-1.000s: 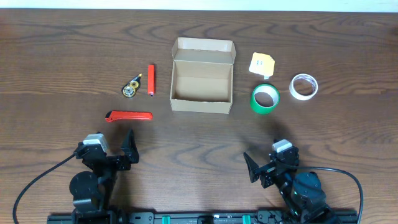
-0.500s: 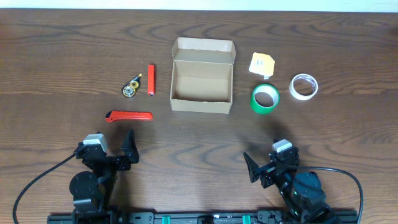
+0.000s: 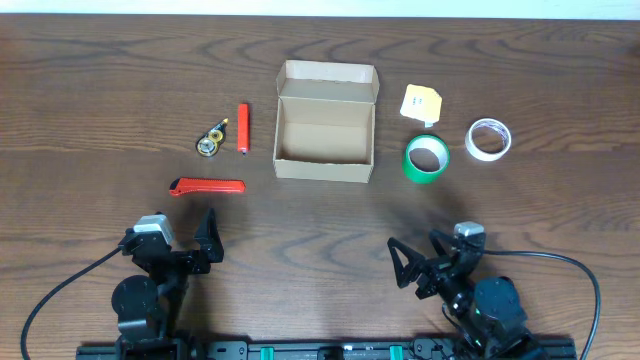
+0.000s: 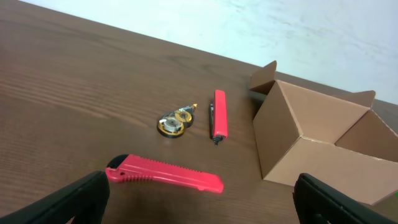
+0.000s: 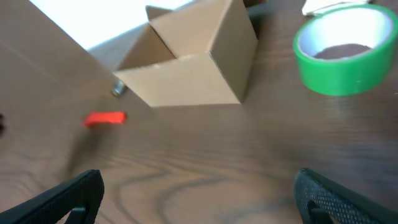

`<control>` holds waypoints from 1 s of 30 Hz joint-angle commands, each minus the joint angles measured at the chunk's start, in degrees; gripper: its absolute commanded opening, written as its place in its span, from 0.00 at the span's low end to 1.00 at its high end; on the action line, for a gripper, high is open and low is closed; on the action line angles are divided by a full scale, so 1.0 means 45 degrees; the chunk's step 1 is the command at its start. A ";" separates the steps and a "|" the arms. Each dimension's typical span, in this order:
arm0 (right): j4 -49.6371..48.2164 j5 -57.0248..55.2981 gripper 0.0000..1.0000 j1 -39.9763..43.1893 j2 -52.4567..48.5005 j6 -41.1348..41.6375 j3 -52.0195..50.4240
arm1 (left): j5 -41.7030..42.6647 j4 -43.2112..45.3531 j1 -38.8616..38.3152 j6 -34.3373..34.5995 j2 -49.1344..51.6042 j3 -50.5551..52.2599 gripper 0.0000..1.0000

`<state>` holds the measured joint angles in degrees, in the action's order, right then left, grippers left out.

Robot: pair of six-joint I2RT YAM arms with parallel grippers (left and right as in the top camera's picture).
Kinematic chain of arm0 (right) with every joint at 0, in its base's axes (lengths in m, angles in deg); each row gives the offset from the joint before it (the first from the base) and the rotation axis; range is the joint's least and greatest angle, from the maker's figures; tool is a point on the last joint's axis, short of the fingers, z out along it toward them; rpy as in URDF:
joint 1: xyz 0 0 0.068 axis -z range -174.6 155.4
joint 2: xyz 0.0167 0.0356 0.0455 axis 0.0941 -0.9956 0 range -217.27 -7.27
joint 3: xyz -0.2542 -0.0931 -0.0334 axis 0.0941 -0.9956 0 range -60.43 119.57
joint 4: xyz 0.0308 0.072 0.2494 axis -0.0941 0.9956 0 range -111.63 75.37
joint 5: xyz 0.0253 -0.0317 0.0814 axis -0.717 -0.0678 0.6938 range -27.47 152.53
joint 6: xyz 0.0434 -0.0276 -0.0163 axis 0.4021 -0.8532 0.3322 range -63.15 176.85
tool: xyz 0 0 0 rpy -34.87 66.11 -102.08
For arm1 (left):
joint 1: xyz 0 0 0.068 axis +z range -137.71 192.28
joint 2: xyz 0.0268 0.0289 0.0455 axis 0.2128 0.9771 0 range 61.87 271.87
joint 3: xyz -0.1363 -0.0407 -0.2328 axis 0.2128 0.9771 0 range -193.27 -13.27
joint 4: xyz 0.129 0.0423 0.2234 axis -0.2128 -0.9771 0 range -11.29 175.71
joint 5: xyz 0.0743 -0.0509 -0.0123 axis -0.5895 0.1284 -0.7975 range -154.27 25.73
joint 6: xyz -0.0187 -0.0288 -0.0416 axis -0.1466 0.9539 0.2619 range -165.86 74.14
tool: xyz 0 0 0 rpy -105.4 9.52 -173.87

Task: Pack container
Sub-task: 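Reach the right gripper to the green tape roll and grasp it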

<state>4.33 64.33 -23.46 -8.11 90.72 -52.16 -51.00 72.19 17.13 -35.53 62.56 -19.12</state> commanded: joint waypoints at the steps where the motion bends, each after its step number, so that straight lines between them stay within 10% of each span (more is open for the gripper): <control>1: -0.0753 0.0330 0.99 -0.0078 0.0049 0.0233 -0.0019 | -0.0131 -0.0073 0.0087 0.0000 -0.0092 0.0335 0.95; 30: 0.1554 -0.1365 0.99 0.4945 -1.7675 -0.5615 1.0817 | -0.0131 -0.0073 0.0087 -0.0005 -0.0092 0.0335 0.95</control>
<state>11.19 59.18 -3.70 -81.83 69.76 -6.54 -51.00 72.17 17.13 -35.53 62.56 -19.12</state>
